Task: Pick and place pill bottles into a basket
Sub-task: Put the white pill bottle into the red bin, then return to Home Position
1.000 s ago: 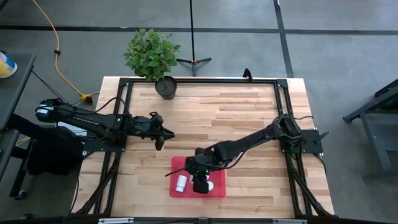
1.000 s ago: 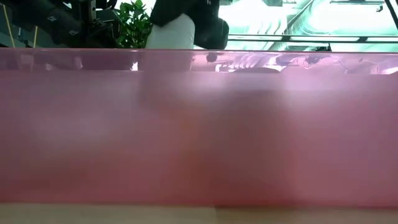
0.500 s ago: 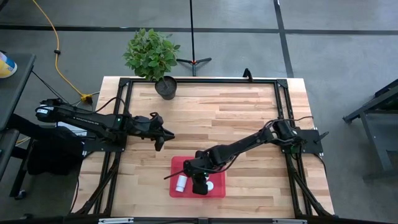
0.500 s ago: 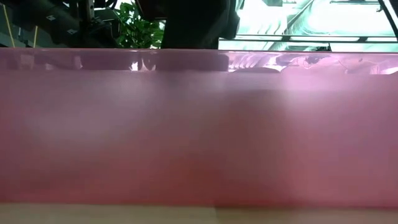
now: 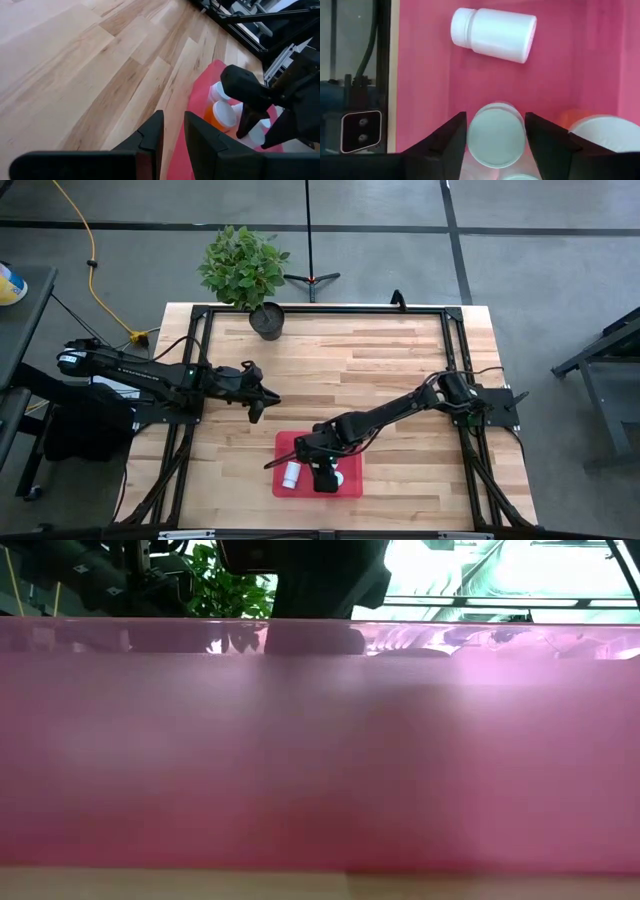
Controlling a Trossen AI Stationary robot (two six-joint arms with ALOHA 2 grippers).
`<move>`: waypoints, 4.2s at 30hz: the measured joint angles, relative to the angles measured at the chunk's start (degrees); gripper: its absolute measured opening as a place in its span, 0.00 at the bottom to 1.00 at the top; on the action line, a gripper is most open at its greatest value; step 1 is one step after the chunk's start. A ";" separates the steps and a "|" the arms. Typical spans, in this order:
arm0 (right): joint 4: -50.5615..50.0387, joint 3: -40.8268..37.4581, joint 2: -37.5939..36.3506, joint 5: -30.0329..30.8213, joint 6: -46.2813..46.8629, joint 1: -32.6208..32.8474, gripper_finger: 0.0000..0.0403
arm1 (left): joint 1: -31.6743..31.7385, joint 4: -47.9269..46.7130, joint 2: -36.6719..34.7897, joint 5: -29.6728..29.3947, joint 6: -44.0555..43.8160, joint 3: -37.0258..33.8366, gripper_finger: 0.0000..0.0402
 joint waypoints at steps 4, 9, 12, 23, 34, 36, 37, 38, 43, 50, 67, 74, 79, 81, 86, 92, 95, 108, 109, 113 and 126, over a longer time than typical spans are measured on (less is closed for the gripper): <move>1.30 -0.02 0.00 -2.41 -0.58 -0.04 0.51 | 0.02 0.02 0.00 0.18 0.00 0.00 0.28; 3.62 -0.01 0.00 -3.66 -0.96 -0.02 0.55 | 0.01 0.02 0.00 0.22 0.00 0.00 0.28; 4.65 0.01 0.00 -4.36 -1.24 -0.02 0.56 | 0.00 0.02 0.00 0.76 0.00 0.00 0.28; -2.16 14.15 -0.02 -1.87 -8.97 -0.16 0.58 | 0.00 0.52 -0.07 3.30 0.44 -0.02 0.28; -14.05 31.16 -1.97 1.41 -16.51 -2.99 0.59 | 0.02 4.47 -1.42 3.28 -0.12 -0.09 0.28; -13.55 29.38 -4.28 1.18 -16.67 -3.71 0.59 | 0.02 6.94 -2.05 3.08 0.78 -0.02 0.28; -13.94 29.32 -5.25 1.24 -16.75 -4.06 0.59 | 0.02 7.26 -2.44 2.85 1.13 -0.02 0.28; -14.89 29.32 -6.02 1.40 -16.92 -4.47 0.59 | 0.02 7.67 -2.90 2.82 1.26 -0.06 0.28; -20.18 29.32 -9.48 1.38 -18.34 -6.45 0.59 | 0.02 8.55 -5.65 2.67 2.57 -0.05 0.28; -25.58 29.27 -13.75 0.94 -21.02 -8.66 0.59 | 0.02 8.51 -11.75 0.46 4.43 -0.07 0.28; -33.01 28.53 -22.13 -13.69 -33.16 -16.44 0.59 | 0.00 1.53 -26.56 -2.93 19.34 -0.04 0.28; -25.25 11.88 -34.34 -19.60 -35.05 -24.59 0.59 | 0.00 -2.21 -31.90 -4.47 19.35 -0.03 0.28; -11.53 -7.61 -47.49 -19.46 -31.48 -29.63 0.59 | 0.00 -3.58 -33.45 -5.91 19.37 -0.02 0.28; -6.17 -15.25 -52.98 -19.54 -29.30 -31.35 0.59 | 0.00 -4.37 -33.53 -6.45 19.37 -0.02 0.28; 4.31 -30.54 -65.55 -19.47 -22.43 -34.92 0.59 | 0.01 -4.65 -33.51 -7.80 20.66 -0.02 0.28; 13.67 -43.34 -77.88 -19.09 -15.39 -37.45 0.59 | 0.00 -3.93 -33.51 -8.02 22.12 -0.02 0.28; 20.19 -49.08 -83.18 -17.27 -11.00 -37.82 0.59 | 0.00 -3.33 -33.51 -7.94 22.06 -0.21 0.28; 25.75 -63.97 -98.19 -7.91 -1.92 -37.79 0.59 | 0.02 11.17 -45.24 -2.85 19.33 -16.18 0.28; 25.84 -64.24 -98.79 -7.07 -1.92 -37.79 0.59 | 0.00 11.14 -46.33 -3.33 19.57 -16.85 0.28; 24.51 -64.43 -100.44 -3.54 -1.44 -37.79 0.59 | 0.00 10.79 -51.22 -4.27 20.69 -19.42 0.28; 33.17 -70.29 -102.55 -3.07 2.28 -37.04 0.59 | 0.00 19.74 -52.35 -3.54 20.63 -25.75 0.28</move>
